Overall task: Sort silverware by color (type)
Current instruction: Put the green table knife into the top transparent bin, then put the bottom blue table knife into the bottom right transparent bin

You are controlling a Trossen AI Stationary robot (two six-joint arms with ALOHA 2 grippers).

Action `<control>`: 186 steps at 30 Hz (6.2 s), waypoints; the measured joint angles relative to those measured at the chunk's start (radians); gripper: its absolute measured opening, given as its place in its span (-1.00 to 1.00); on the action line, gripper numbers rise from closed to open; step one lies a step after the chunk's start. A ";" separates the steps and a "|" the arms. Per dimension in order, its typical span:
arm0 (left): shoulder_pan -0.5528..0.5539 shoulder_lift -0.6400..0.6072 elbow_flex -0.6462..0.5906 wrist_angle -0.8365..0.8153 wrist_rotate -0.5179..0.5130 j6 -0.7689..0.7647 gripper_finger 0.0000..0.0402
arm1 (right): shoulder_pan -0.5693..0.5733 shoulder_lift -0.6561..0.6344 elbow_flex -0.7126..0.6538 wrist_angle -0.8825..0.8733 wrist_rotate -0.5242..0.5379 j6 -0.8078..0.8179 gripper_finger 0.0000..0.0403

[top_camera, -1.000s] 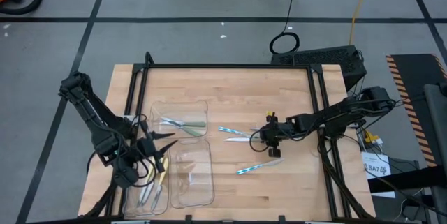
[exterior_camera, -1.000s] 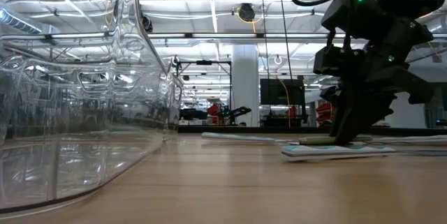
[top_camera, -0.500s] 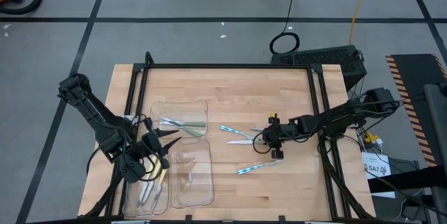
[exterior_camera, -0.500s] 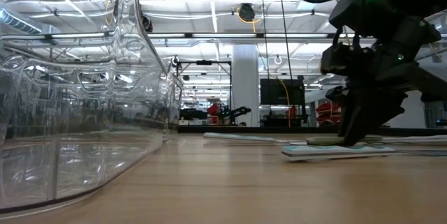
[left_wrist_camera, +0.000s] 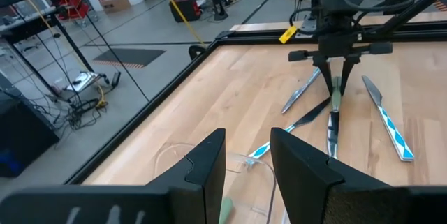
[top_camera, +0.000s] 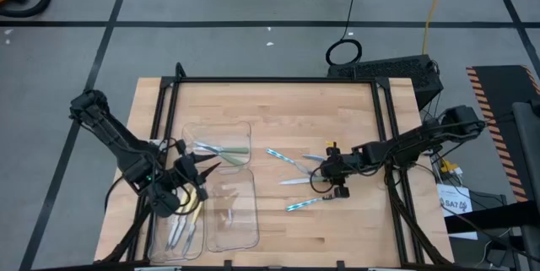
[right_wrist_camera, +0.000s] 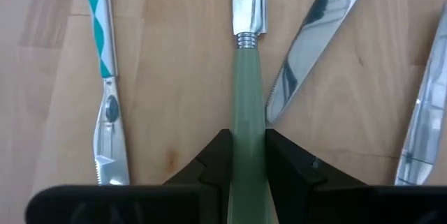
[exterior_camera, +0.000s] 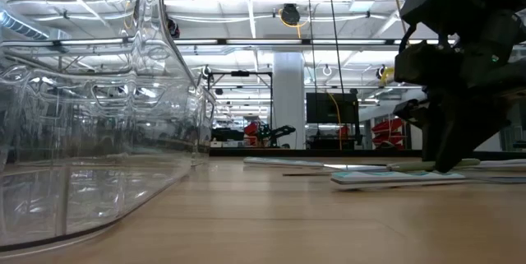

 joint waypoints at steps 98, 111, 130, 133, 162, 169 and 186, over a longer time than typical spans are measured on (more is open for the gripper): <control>-0.401 -0.445 -0.225 -0.591 -0.259 -0.517 -0.39 | -0.327 0.709 0.839 0.797 -0.145 -0.229 -0.68; -0.401 -0.444 -0.224 -0.588 -0.261 -0.494 -0.39 | -0.329 0.712 0.839 0.643 -0.145 -0.229 -0.68; -0.401 -0.444 -0.224 -0.588 -0.261 -0.496 -0.39 | -0.329 0.712 0.838 0.580 -0.141 -0.232 -0.55; -0.401 -0.444 -0.224 -0.588 -0.261 -0.496 -0.39 | -0.329 0.712 0.838 0.579 -0.141 -0.232 -0.56; -0.255 -0.380 -0.224 -0.222 -0.187 -0.203 -0.39 | -0.164 0.215 0.832 -0.443 -0.140 -0.290 -0.58; -0.148 -0.288 -0.224 0.045 -0.019 -0.002 -0.39 | -0.063 0.213 0.679 -0.486 -0.141 -0.196 -0.58; 0.071 -0.044 -0.224 0.603 0.261 0.393 -0.39 | 0.204 0.240 0.388 -0.011 0.038 -0.009 -0.39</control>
